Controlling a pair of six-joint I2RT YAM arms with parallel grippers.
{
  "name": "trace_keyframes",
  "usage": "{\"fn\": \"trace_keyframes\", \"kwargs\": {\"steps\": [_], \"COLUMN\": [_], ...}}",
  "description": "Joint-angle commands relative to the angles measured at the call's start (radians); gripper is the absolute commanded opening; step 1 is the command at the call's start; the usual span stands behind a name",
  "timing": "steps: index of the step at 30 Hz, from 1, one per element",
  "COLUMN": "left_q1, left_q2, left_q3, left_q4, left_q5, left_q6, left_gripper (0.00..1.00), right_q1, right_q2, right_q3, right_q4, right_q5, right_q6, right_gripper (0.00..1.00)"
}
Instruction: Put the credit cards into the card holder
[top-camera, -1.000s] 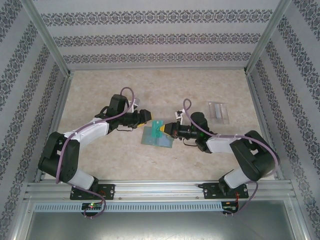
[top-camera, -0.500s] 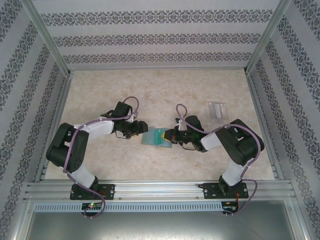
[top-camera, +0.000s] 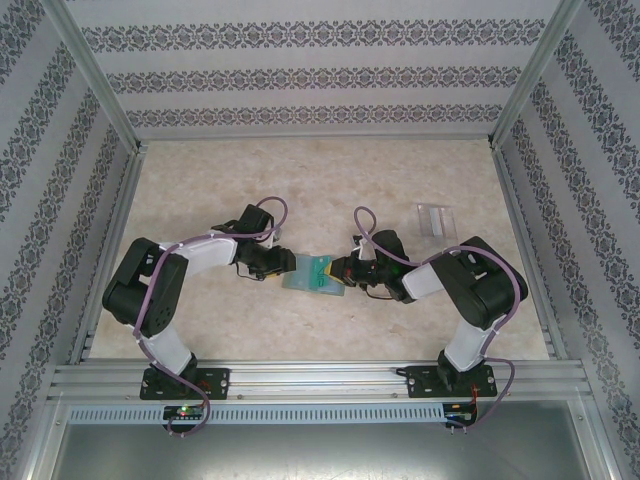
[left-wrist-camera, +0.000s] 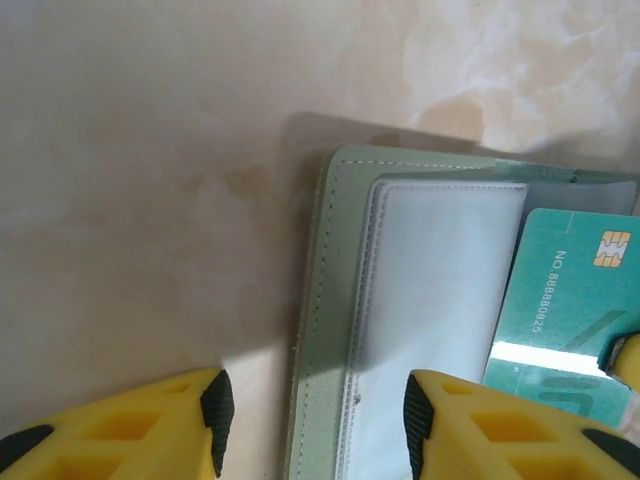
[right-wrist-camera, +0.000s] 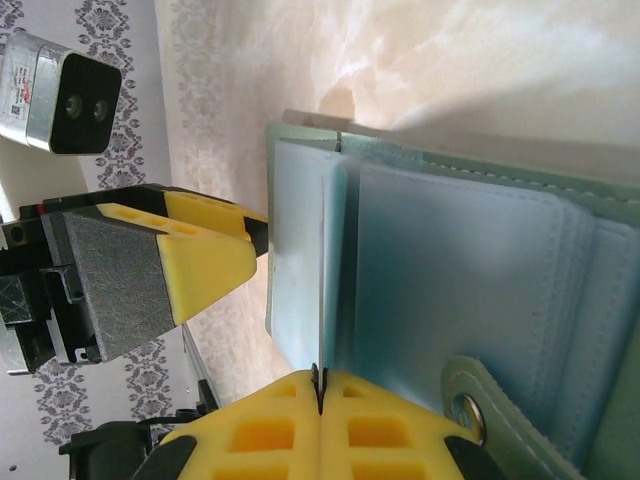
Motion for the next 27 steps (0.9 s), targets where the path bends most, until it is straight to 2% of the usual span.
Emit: {"fn": "trace_keyframes", "kwargs": {"steps": [1,8,14,19,27], "left_q1": [-0.016,-0.016,-0.020,-0.022,-0.027], "left_q2": [0.040,0.050,0.059,0.075,0.077], "left_q3": [0.013,0.018,0.021,0.026,0.014], "left_q4": [-0.032,-0.031,-0.031,-0.035,-0.019], "left_q5": [-0.010,-0.007,-0.003,0.017,0.023], "left_q6": [0.020,0.014,0.014,0.018,0.013], "left_gripper": [0.49,0.42,0.41,0.31,0.28], "right_q1": [-0.010,-0.012,0.002,0.025,0.040], "right_q2": [0.016,0.004,0.025,0.083,0.108], "right_q3": [-0.010,-0.026,-0.010,0.020,0.052], "right_q4": [0.016,0.007,0.016,0.073,0.079], "right_q5": [0.001,0.018,0.007,0.003,0.012], "right_q6": [-0.001,0.041,0.047,0.085,0.099], "right_gripper": [0.00,0.00,0.00,0.00,0.00]}}
